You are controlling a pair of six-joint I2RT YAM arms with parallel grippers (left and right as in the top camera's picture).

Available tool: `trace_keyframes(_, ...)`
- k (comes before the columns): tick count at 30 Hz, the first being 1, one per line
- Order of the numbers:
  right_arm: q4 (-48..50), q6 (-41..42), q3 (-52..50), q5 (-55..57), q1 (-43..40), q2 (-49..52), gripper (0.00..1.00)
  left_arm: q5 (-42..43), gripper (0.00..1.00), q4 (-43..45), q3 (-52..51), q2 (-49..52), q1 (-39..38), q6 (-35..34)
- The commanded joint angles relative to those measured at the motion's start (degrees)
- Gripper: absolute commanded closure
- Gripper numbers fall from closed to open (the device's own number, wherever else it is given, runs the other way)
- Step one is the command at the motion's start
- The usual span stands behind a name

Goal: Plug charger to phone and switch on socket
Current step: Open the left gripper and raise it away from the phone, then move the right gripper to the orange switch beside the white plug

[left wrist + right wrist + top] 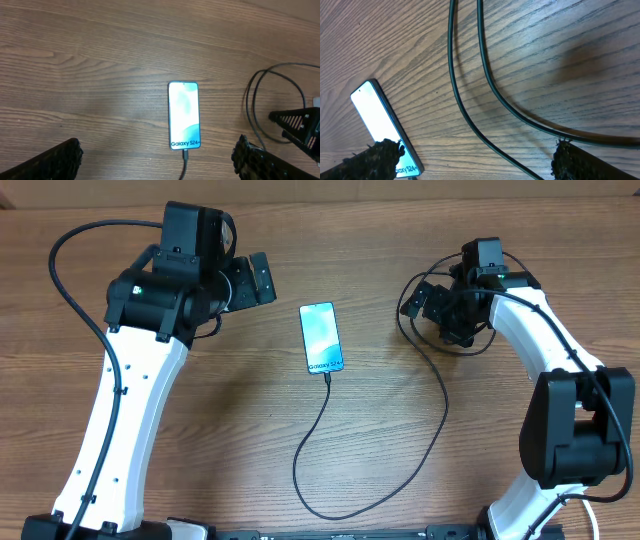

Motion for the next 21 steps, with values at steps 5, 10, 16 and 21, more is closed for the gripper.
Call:
trace_keyframes(5, 0.3, -0.5, 0.5, -0.1, -0.3, -1.7, 0.0, -1.0, 0.0, -0.1, 0.2, 1.6, -0.1, 0.9)
trace_keyframes(10, -4.3, -2.3, 5.7, 0.0, -4.0, -1.7, 0.0, -1.0, 0.0, -0.1, 0.2, 1.6, -0.1, 0.9)
trace_keyframes(16, -15.6, -6.5, 17.9, 4.4, -12.5, -1.7, 0.0, -1.0, 0.0, -0.1, 0.2, 1.6, -0.1, 0.9)
trace_keyframes(21, -16.0, -8.0, 20.9, 6.7, -20.3, -1.7, 0.0, -1.0, 0.0, -0.1, 0.2, 1.6, -0.1, 0.9)
